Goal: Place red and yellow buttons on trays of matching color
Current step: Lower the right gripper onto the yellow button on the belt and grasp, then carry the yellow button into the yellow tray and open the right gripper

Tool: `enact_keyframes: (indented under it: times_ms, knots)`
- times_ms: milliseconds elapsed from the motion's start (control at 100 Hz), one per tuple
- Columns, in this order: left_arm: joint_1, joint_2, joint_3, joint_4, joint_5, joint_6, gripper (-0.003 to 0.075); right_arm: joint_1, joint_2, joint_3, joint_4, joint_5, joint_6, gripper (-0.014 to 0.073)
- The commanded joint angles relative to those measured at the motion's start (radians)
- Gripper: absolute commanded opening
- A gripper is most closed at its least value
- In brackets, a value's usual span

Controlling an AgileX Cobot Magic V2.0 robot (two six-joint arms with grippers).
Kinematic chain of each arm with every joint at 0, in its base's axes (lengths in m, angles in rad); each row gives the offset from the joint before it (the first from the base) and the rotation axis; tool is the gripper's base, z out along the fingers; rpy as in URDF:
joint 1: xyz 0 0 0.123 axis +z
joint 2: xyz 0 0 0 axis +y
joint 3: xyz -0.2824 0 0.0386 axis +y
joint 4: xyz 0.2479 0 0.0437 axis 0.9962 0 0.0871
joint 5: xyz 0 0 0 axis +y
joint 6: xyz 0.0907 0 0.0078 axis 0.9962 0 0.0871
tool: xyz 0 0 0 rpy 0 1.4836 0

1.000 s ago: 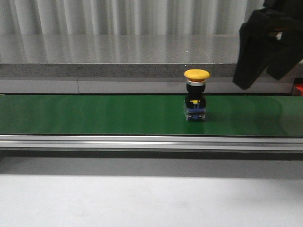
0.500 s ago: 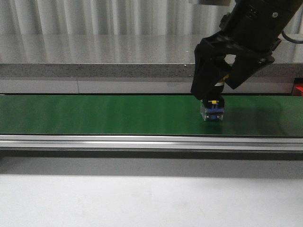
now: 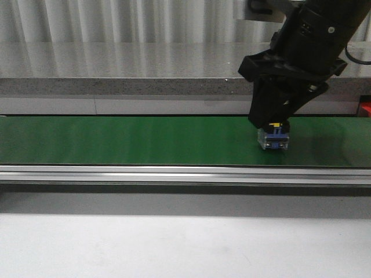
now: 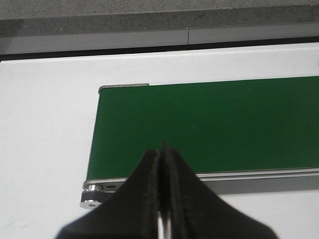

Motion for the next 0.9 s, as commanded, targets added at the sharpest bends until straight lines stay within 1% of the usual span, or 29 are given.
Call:
enact_keyframes:
  times_ms: [0,130,280,420,520,600,680,770,890]
  knots:
    - [-0.008,0.002,-0.026,-0.017,-0.073,0.002,-0.002,-0.04,-0.077,-0.051,0.002,0.031,0.069,0.017]
    - [-0.008,0.002,-0.026,-0.017,-0.073,0.002,-0.002,-0.119,-0.153,-0.052,-0.049,0.11,0.143,0.017]
    - [-0.008,0.002,-0.026,-0.017,-0.073,0.002,-0.002,-0.239,-0.267,-0.051,-0.196,0.183,0.28,0.0169]
    - [-0.008,0.002,-0.026,-0.017,-0.073,0.002,-0.002,-0.403,-0.355,-0.044,-0.344,0.189,0.44,0.0158]
    - [-0.008,0.002,-0.026,-0.017,-0.073,0.002,-0.002,-0.552,-0.387,-0.024,-0.441,0.182,0.547,0.0158]
    - [-0.008,0.002,-0.026,-0.017,-0.073,0.002,-0.002,-0.665,-0.398,0.002,-0.512,0.165,0.629,0.0158]
    - [-0.008,0.002,-0.026,-0.017,-0.073,0.002,-0.002,-0.783,-0.398,0.032,-0.538,0.129,0.7,0.0158]
    - [-0.008,0.002,-0.026,-0.017,-0.073,0.002,-0.002,-0.887,-0.397,0.089,-0.538,0.024,0.782,0.0159]
    - [-0.008,0.002,-0.026,-0.017,-0.073,0.002,-0.002,-0.98,-0.395,0.183,-0.538,-0.097,0.854,0.0159]
